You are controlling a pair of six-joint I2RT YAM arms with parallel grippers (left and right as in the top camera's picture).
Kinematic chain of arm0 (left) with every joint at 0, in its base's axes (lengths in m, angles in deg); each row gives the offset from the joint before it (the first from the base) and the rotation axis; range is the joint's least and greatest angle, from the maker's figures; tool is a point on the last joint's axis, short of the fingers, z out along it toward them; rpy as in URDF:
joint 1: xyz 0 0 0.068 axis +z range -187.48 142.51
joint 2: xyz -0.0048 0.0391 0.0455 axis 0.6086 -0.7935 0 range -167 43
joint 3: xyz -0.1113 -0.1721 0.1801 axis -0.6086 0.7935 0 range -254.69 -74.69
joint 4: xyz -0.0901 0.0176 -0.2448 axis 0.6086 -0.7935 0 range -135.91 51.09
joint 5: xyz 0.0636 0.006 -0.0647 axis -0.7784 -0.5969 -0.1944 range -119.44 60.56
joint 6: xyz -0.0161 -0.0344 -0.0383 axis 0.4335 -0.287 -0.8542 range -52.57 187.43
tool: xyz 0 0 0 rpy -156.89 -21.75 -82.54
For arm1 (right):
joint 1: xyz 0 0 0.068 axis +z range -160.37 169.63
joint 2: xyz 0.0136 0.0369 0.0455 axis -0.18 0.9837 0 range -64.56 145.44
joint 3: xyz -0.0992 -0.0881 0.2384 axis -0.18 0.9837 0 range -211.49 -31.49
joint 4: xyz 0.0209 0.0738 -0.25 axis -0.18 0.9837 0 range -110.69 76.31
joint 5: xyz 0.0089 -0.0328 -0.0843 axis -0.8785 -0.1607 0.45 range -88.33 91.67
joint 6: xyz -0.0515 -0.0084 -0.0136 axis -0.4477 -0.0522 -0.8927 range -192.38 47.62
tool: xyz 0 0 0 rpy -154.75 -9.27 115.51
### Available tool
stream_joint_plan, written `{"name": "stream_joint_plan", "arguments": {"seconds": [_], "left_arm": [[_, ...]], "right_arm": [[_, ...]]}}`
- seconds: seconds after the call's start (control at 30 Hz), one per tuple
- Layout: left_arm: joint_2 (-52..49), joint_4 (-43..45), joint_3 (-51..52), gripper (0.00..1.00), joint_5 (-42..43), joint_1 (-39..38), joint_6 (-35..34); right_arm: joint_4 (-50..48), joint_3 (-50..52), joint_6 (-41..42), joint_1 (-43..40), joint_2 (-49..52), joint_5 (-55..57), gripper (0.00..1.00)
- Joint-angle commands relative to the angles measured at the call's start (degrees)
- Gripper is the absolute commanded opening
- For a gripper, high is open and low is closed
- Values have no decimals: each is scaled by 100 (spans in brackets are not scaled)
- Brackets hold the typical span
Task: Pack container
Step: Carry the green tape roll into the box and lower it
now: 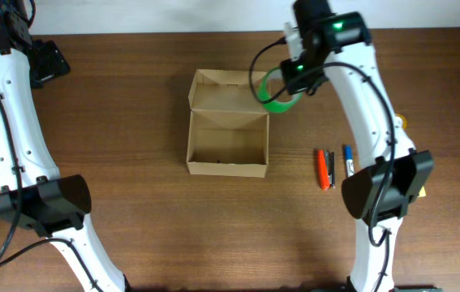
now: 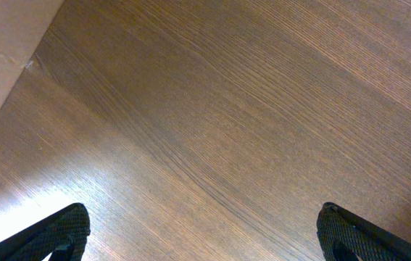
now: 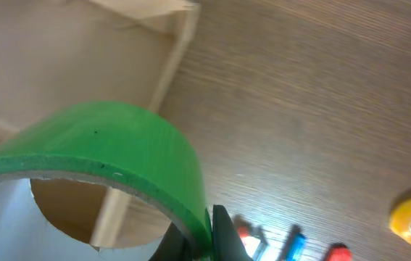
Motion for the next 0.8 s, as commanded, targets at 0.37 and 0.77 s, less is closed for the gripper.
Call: {"name": "stream_joint_plan", "arguments": {"seconds": [0.37,0.77], "left_arm": [[-96,-7,17,99,20,20,22],[-96,-4,17,100,20,20,22]], "right_arm": [[129,-140,22,1456,-229,-37,4],[387,-79,26,1711,-227,387,4]]}}
